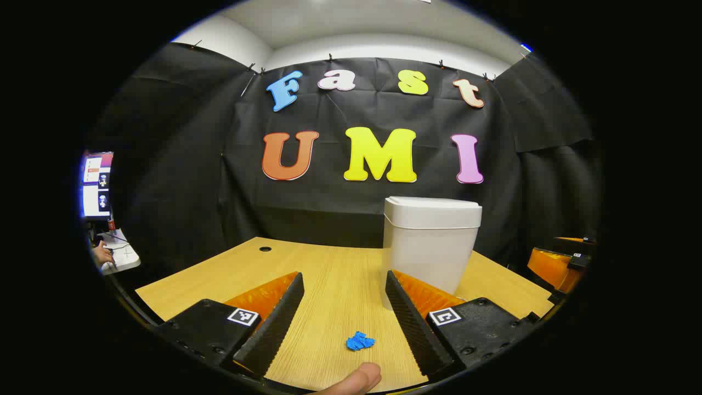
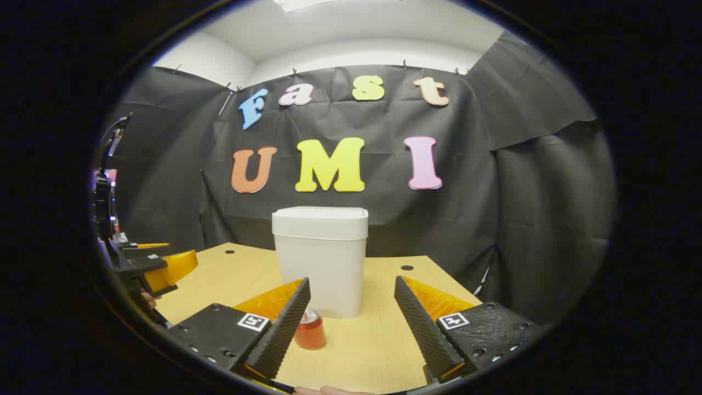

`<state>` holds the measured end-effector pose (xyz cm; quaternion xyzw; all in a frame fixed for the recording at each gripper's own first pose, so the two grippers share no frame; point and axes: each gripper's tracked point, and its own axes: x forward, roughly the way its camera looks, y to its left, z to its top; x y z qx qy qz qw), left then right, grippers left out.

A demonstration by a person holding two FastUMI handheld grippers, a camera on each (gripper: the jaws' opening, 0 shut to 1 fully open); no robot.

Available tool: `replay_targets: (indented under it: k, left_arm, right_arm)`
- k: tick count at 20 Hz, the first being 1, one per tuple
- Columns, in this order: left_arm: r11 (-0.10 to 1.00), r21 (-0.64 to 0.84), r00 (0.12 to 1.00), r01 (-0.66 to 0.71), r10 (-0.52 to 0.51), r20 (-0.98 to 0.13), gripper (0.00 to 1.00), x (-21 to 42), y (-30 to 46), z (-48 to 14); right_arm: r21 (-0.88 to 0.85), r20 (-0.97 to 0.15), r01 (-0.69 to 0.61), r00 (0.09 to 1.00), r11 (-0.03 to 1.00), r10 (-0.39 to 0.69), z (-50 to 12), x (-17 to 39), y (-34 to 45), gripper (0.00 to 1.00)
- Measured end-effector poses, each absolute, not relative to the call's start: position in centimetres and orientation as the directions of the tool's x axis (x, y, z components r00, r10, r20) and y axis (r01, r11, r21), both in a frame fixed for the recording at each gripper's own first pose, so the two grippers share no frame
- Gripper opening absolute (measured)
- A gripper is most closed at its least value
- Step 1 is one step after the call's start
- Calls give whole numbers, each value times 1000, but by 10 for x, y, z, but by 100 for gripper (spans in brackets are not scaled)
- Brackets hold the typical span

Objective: Press the lid of the desktop garbage bin to open it, pick up the crumpled paper on the desktop and throw it into the bin, then pick up the pop can on the desktop and drop it into the bin, and finally close the garbage bin lid.

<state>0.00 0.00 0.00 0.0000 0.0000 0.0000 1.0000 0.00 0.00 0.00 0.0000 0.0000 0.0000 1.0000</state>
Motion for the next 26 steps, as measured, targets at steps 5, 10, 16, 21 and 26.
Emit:
replay_targets:
  k: [5, 10, 16, 21, 26]
  left_arm:
    - [1000, 10, 1000, 22, -23, 5, 97, -5, -3, 2]
    - [1000, 13, 1000, 11, -11, 18, 96, -6, 0, 4]
    - [999, 11, 999, 38, -38, -12, 97, -5, -10, -5]
    - [1000, 11, 1000, 25, -25, -17, 97, -2, -5, -8]
    - [1000, 12, 1000, -1, 1, -14, 96, -2, 3, -7]
  right_arm:
    - [21, -24, -2, 1000, 1000, 3, -6, 1, 3, 95]
    - [10, -44, -28, 999, 1000, 29, -15, 1, 7, 96]
    - [2, -48, -21, 999, 1000, 21, -21, 2, 5, 95]
    - [9, -52, -25, 998, 1000, 25, -24, 5, 4, 95]
    - [-19, -26, -3, 1000, 1000, 3, -16, 8, -3, 94]
